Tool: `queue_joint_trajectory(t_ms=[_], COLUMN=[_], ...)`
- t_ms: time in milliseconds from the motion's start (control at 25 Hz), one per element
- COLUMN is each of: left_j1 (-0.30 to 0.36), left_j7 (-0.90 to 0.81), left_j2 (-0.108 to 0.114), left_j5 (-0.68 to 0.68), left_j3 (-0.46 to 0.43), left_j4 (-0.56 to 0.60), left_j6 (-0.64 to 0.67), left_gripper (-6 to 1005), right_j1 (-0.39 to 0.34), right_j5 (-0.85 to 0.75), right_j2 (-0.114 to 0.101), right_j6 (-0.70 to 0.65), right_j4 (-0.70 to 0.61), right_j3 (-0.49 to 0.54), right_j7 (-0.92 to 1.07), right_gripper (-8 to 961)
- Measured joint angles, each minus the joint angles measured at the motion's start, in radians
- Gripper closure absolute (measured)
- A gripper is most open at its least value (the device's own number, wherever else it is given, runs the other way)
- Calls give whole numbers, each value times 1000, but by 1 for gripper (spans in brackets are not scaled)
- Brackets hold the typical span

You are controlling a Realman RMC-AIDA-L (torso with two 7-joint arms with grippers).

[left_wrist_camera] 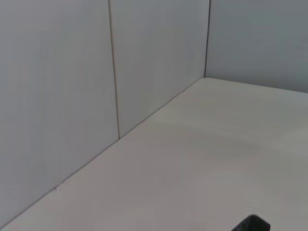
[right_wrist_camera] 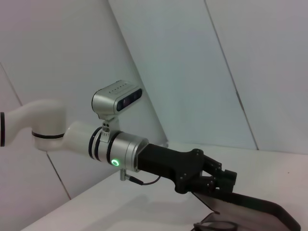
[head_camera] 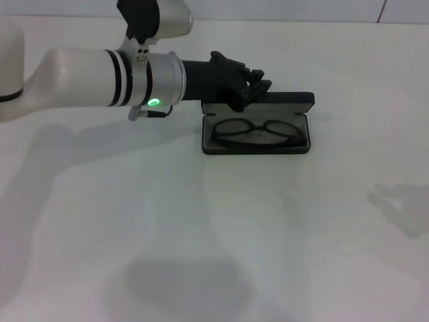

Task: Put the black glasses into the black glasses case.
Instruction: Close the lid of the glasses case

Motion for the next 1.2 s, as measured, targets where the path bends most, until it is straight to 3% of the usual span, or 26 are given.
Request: queue_joint_trajectory(t_ms=[480,880,1200], left_j1=[2,39,50], left_j7=[-1,3,-6], left_j2=[-3,-3,-4], left_j5=[31,42,63], left_j3=[1,3,38], left_j4=[-23,-24,-24], left_j6=[-6,135,166], left_gripper=[797,790,766], right_j1=[17,27,29], right_j5=[0,0,0], right_j2=[0,0,1], right_j6=[11,10,-1], right_j4=[56,70,71], right_j3=[3,-2,-3], right_j7=[-25,-28,-28], right_gripper=[741,740,739])
